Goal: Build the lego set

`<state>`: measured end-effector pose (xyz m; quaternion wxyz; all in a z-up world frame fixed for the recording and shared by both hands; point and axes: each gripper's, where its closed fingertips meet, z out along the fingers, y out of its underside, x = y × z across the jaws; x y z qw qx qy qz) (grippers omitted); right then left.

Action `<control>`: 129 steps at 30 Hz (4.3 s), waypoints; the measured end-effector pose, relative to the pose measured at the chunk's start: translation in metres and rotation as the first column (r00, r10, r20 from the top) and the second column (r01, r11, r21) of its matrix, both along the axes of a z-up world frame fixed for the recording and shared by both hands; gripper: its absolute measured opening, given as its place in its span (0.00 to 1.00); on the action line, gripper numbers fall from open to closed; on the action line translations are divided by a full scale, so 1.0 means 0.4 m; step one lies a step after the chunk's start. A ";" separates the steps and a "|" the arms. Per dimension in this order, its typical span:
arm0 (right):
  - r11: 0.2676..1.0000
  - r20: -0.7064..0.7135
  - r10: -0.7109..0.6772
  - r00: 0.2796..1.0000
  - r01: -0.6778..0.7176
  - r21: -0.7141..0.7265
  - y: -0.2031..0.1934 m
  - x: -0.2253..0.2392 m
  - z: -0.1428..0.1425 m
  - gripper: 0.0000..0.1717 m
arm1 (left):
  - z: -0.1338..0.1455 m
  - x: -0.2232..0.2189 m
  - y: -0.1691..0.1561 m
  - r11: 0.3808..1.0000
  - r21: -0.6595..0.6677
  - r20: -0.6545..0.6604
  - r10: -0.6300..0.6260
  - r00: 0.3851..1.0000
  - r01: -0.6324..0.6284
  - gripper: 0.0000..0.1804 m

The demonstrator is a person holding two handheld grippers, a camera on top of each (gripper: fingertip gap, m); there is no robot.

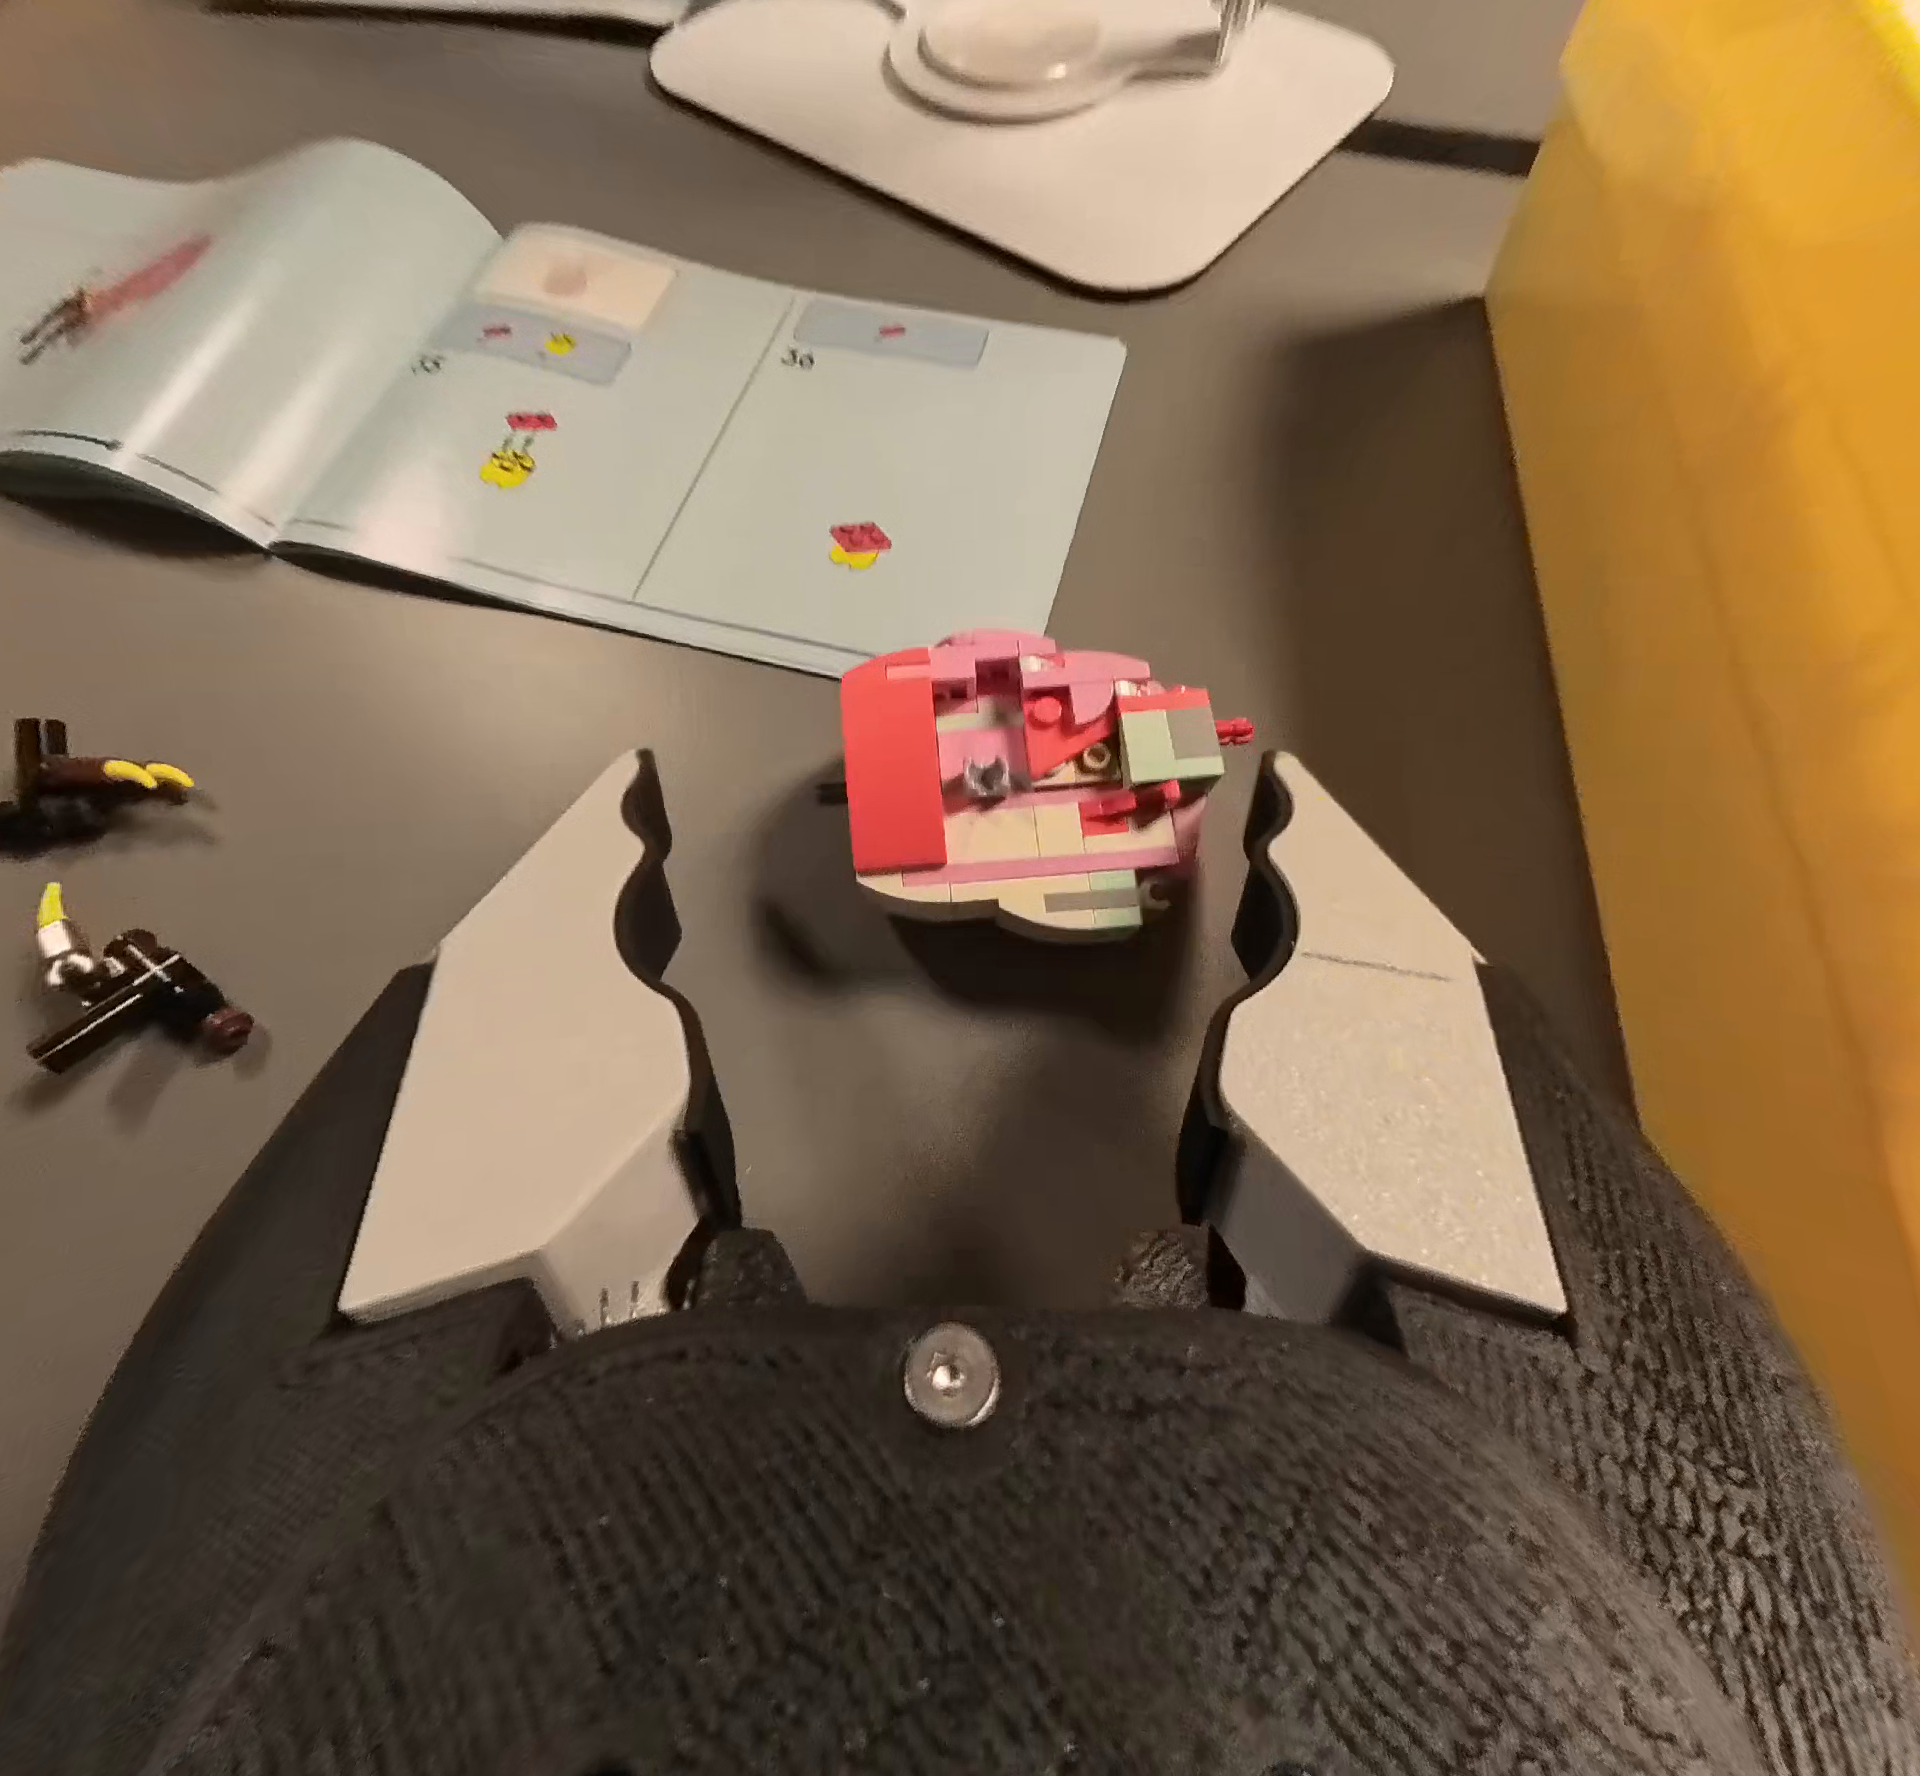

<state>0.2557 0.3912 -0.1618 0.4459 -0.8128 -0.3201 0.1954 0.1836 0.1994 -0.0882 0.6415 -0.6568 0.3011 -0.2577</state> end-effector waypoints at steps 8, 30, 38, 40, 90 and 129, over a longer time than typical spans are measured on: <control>0.994 -0.023 -0.043 0.999 0.041 -0.101 0.012 0.015 -0.025 0.59 | 0.000 0.001 0.001 1.000 0.001 -0.003 0.001 1.000 -0.001 0.19; 0.988 0.151 0.064 0.986 -0.084 0.129 0.000 -0.050 0.001 0.47 | 0.037 -0.011 -0.011 0.998 0.055 0.084 -0.004 0.996 0.000 0.18; 0.476 0.472 -0.168 0.865 -0.348 0.808 -0.057 -0.133 0.198 0.47 | 0.034 -0.014 -0.006 0.999 0.044 0.093 -0.001 0.996 -0.004 0.18; 0.364 0.474 -0.220 0.852 -0.379 0.851 -0.080 -0.148 0.226 0.47 | 0.033 -0.014 -0.005 0.999 0.038 0.093 0.000 0.996 -0.004 0.18; 0.244 0.384 -0.268 0.884 -0.323 0.914 -0.105 -0.140 0.284 0.47 | 0.030 -0.032 0.009 0.999 -0.009 0.113 0.047 0.992 -0.046 0.18; 0.266 0.269 0.464 0.844 -0.422 0.867 -0.448 -0.432 0.249 0.47 | 0.079 -0.161 0.035 0.982 -0.141 0.504 -0.040 0.863 0.128 0.19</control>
